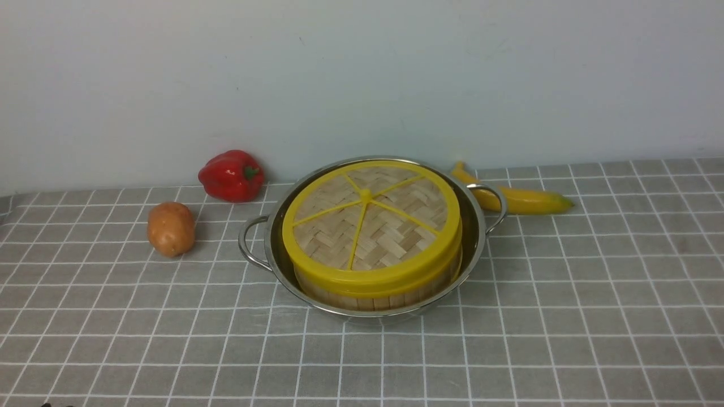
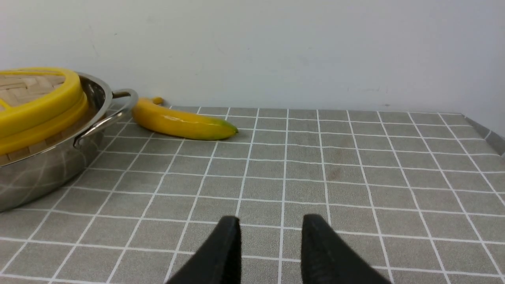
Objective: Place the steamer in the pot on the grey tablecloth, and put the lid on the steamer.
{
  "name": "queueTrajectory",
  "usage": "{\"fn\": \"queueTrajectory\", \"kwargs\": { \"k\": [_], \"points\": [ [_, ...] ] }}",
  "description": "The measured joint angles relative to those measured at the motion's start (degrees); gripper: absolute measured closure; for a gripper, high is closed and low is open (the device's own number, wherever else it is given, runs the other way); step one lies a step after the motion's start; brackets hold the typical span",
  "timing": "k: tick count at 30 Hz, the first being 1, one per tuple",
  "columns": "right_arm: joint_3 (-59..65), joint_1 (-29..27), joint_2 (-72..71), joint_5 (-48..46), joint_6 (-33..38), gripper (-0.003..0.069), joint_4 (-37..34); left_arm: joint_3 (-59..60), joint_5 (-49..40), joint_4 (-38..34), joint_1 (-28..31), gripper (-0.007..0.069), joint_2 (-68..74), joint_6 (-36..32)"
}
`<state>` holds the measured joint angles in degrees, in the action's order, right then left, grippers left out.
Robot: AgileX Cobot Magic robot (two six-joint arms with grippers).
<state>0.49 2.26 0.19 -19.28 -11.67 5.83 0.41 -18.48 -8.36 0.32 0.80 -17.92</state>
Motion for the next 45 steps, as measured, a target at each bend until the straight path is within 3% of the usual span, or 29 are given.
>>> {"fn": "queueTrajectory", "kwargs": {
  "k": [45],
  "points": [
    [0.0,0.0,0.0,0.0,0.1,0.0416,0.1,0.0,-0.6,0.0,0.0,0.0442,-0.7,0.8]
  ]
}}
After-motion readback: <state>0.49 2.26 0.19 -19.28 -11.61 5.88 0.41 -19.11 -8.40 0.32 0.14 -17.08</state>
